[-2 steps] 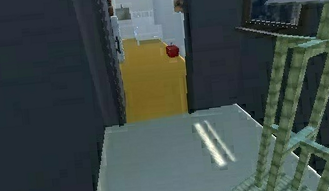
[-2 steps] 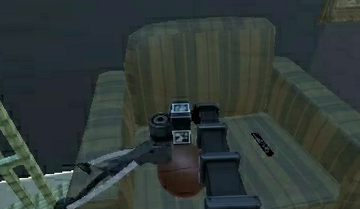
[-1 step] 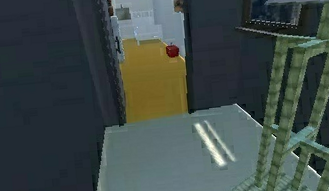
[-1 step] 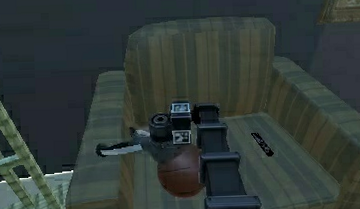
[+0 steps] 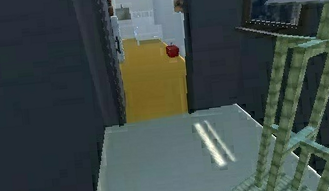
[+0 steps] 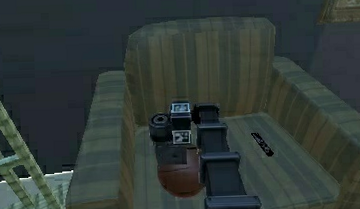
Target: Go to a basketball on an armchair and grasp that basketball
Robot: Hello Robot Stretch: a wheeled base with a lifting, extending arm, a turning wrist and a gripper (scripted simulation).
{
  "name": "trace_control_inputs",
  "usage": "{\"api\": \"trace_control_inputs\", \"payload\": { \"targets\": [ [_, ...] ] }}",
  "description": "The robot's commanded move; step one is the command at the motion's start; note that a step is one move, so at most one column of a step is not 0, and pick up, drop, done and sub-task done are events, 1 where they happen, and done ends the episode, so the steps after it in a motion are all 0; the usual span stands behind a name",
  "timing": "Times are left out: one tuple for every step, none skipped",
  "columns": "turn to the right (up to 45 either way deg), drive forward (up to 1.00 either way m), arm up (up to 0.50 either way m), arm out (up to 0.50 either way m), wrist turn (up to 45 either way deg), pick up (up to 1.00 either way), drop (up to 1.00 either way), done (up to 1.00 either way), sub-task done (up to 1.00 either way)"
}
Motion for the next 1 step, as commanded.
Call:
{"api": "trace_control_inputs", "payload": {
  "targets": [
    [0.0,0.00,0.00,0.00,6.0,0.00,0.00,0.00,0.00]
  ]
}}
